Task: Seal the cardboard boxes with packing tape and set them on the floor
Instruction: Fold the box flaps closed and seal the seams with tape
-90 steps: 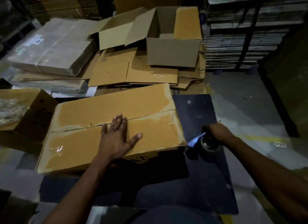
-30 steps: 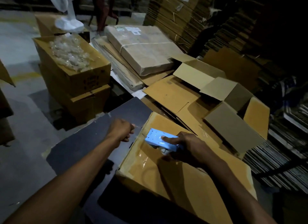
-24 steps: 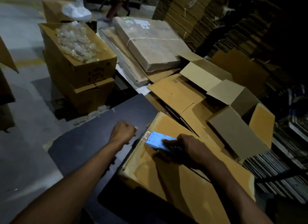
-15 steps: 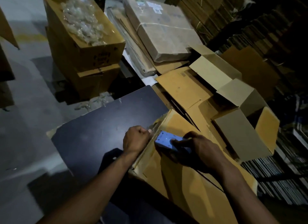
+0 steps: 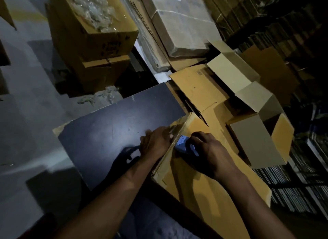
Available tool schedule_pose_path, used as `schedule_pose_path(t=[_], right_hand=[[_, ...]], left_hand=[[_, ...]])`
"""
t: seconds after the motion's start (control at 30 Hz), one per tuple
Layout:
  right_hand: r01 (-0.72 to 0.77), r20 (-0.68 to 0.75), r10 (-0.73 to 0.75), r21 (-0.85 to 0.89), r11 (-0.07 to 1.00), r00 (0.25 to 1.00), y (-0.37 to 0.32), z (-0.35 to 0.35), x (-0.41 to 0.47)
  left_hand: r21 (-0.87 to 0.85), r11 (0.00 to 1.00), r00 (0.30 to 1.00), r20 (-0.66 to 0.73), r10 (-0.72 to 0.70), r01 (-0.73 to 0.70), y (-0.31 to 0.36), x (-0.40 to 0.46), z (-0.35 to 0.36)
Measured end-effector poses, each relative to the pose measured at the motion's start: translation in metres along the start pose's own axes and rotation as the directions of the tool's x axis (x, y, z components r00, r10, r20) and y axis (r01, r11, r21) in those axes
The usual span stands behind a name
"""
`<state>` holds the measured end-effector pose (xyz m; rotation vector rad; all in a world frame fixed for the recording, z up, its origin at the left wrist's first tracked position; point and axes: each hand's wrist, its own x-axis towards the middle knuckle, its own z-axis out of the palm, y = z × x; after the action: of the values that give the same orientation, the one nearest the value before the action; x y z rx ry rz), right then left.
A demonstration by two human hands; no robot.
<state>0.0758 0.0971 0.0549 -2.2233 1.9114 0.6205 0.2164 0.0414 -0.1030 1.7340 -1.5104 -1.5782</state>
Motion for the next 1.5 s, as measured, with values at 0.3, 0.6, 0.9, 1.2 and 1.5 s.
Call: schedule_pose_path(t=[0.3,0.6,0.9,1.2,1.5], right_hand=[[0.076,-0.078,-0.072,0.045,0.996,0.994,-0.006,0.018,-0.001],[-0.010,-0.019,0.010,0.031,0.999,1.000,0.025,0.018,-0.012],[-0.185,0.202,0.156,0.138,0.973,0.967,0.060,0.000,-0.029],[-0.226,0.216,0.191,0.152,0.962,0.957,0.104,0.010,-0.104],[-0.212,0.195,0.176,0.184,0.960,0.965,0.102,0.047,-0.087]], left_hand=[[-0.379,0.880,0.935,0.090,0.342,-0.286,-0.030,-0.012,-0.007],[-0.035,0.842,0.782,0.349,0.516,-0.539,-0.019,-0.024,-0.011],[0.590,0.409,0.706,0.460,0.538,-0.696,0.006,-0.033,-0.012],[0.732,0.245,0.739,0.486,0.467,-0.636,0.016,-0.043,-0.013],[0.847,0.046,0.774,0.462,0.433,-0.530,0.036,-0.062,-0.005]])
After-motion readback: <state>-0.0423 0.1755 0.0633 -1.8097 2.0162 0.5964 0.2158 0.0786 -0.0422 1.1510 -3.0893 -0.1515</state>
